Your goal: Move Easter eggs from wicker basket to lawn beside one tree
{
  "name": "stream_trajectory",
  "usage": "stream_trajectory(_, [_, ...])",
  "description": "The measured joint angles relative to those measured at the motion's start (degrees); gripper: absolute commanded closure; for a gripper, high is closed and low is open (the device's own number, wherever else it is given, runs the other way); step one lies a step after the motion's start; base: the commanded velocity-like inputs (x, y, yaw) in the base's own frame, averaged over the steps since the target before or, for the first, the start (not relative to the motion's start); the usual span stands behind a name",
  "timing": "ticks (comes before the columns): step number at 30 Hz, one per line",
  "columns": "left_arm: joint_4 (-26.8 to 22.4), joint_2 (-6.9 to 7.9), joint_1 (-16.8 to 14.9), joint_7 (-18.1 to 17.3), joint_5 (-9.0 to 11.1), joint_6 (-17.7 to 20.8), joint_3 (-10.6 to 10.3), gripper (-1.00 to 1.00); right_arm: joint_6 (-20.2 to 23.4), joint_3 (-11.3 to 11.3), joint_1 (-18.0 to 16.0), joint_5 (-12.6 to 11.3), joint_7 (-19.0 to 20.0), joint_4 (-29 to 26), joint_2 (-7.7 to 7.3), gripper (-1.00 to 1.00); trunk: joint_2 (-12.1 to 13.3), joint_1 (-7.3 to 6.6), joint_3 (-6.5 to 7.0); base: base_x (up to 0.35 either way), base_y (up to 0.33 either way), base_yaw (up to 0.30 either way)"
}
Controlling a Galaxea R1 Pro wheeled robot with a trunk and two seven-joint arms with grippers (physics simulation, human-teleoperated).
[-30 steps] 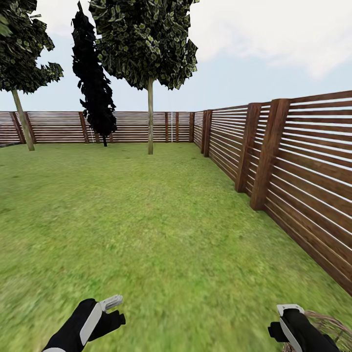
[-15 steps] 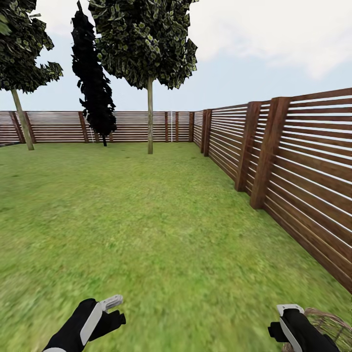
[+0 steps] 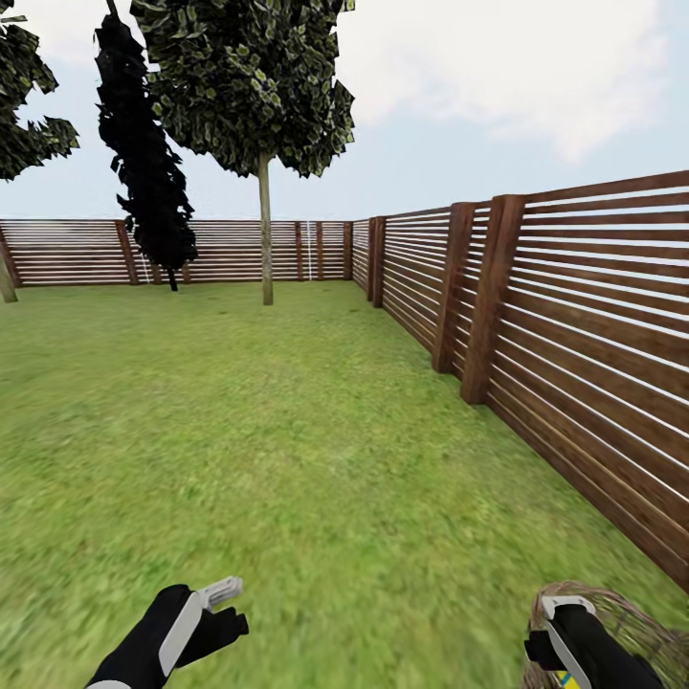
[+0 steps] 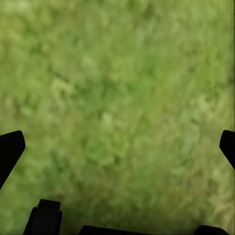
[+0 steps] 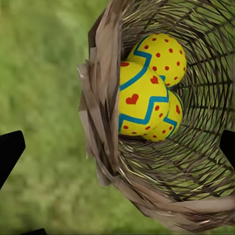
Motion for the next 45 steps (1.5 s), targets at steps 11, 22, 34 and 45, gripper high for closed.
stream_trajectory(11, [0.0, -0.22, 0.0, 0.0, 0.0, 0.1, 0.0, -1.00, -0.1, 0.0, 0.0, 0.0, 0.0, 0.0, 0.01, -1.00, -2.0, 1.09, -0.88, 0.000, 0.000, -0.004])
stream_trajectory(22, [0.0, -0.23, 0.0, 0.0, 0.0, 0.0, 0.0, -1.00, 0.0, 0.0, 0.0, 0.4, 0.0, 0.0, 0.00, -1.00, -6.4, 3.51, -2.85, 0.000, 0.000, 0.000])
stream_trajectory(34, [0.0, -0.23, 0.0, 0.0, 0.0, 0.0, 0.0, -1.00, 0.0, 0.1, 0.0, 0.5, 0.0, 0.0, -0.08, -1.00, -11.2, 6.15, -5.01, 0.000, 0.000, 0.000])
stream_trajectory(45, [0.0, -0.23, 0.0, 0.0, 0.0, 0.0, 0.0, -1.00, 0.0, 0.0, 0.0, 0.3, 0.0, -0.1, -0.10, -1.00, -15.6, 8.56, -6.98, 0.000, 0.000, 0.000])
